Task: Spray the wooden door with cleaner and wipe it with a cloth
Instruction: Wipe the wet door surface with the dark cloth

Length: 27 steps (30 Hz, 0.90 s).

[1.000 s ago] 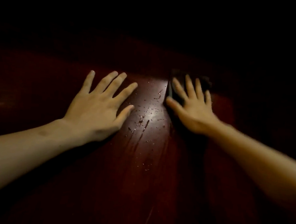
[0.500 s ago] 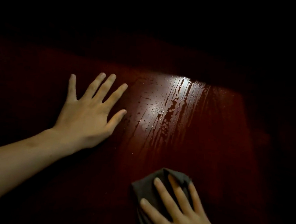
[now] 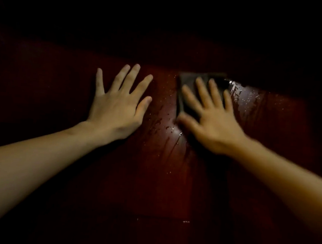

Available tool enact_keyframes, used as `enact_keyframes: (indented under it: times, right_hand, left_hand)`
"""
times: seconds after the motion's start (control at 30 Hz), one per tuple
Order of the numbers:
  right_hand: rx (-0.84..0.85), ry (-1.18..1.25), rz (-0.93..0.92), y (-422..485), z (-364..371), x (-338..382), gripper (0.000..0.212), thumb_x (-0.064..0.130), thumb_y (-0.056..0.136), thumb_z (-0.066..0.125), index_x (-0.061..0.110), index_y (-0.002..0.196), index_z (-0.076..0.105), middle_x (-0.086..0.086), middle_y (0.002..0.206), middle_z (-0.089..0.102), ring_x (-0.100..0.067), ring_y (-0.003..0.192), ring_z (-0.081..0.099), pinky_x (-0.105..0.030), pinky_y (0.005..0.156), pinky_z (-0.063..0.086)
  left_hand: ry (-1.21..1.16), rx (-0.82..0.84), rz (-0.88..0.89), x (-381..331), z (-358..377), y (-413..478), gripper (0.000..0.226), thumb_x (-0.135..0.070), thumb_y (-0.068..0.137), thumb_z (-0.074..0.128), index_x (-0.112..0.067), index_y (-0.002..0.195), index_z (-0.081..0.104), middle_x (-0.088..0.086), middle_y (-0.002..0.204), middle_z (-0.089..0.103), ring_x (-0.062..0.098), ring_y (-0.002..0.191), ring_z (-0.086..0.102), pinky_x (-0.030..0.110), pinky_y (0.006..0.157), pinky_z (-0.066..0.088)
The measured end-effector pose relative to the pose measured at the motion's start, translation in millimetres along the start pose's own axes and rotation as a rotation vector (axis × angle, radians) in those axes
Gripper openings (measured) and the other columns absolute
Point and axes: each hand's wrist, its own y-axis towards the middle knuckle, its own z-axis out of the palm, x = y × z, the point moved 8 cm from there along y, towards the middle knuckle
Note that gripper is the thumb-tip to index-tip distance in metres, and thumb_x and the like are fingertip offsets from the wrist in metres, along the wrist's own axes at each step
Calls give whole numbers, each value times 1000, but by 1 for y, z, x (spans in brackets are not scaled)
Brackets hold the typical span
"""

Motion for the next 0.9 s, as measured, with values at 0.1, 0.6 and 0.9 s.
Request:
enact_keyframes:
  times: [0.1,0.6,0.9]
  right_hand:
    - [81,-87,-307,-117,37,70,80,80,95,21,39,163,11,-5,173,1,-36,158,2,-65,123,5]
    - [-21,88,15,132,-28,8,66,75,98,12,52,159,0,10,172,-12,-18,157,-19,-52,125,-12]
    - [40,-98,-593,-66,23,171,74,74,98,24,39,162,17,-4,172,12,-32,157,16,-62,123,8]
  left_hand:
    - [3,-1,11,2,2,-4,67,-59,101,5,-37,164,5,1,175,-4,19,161,-10,70,123,-7]
    - [89,14,-102,89,-15,-2,70,-73,98,0,-45,162,-7,-3,174,-15,19,159,-21,72,120,-12]
    - [72,14,-118,130,-19,-39,72,-72,96,-4,-44,162,-7,-4,174,-16,15,159,-22,69,122,-13]
